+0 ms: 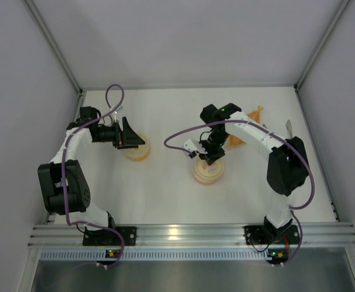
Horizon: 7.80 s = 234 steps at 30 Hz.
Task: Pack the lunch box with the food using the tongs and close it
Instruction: Close the box lid on the packing box.
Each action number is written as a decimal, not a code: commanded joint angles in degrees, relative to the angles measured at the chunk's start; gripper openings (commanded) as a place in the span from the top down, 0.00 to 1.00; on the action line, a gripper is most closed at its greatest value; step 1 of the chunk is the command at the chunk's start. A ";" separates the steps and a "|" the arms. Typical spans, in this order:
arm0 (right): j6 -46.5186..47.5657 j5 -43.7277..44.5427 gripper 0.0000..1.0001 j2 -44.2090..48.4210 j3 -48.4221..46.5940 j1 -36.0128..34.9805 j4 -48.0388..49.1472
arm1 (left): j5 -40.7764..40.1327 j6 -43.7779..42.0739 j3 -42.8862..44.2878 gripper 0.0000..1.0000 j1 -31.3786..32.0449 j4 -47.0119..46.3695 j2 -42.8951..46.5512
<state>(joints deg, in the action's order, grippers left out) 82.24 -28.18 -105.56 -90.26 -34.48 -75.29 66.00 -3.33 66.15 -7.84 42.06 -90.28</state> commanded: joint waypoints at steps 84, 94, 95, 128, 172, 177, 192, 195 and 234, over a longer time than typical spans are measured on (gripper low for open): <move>-19.46 -4.25 1.00 -4.05 -2.04 -0.41 3.82 | -0.34 -0.89 0.91 0.02 -0.16 -0.93 -1.74; -35.28 -4.86 1.00 1.76 12.38 -0.41 18.23 | -4.82 4.99 -1.99 0.02 -0.34 -8.40 4.23; -36.70 -4.78 1.00 1.76 13.08 -0.41 19.72 | -5.09 5.26 -1.99 0.02 -0.25 -8.75 4.58; -86.02 -5.13 1.00 3.69 35.59 2.14 65.62 | -14.31 -8.53 3.28 0.02 -6.23 1.53 1.25; -77.84 -19.00 0.43 -0.61 19.69 6.44 53.93 | -13.26 -12.49 6.27 0.02 -6.23 3.64 -4.03; -79.34 -25.85 0.45 -4.73 17.84 8.90 53.58 | -12.39 -12.75 6.10 0.02 -6.23 3.99 -3.94; -80.65 -33.16 0.41 -6.51 15.81 13.56 53.65 | -11.07 -12.75 4.69 0.02 -6.23 3.20 -4.03; -81.80 -32.12 0.38 -5.71 16.08 14.35 55.33 | -10.98 -12.23 4.43 0.02 -6.14 2.76 -4.11; -93.67 -35.36 0.40 -1.06 15.03 20.94 61.96 | -10.10 -11.35 1.70 0.02 -6.23 1.09 -3.15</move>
<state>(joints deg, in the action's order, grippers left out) -15.51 -62.98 -111.33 -72.88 -15.05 -12.29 53.34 -13.67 68.66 -13.63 44.95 -95.96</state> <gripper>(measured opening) 0.603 0.982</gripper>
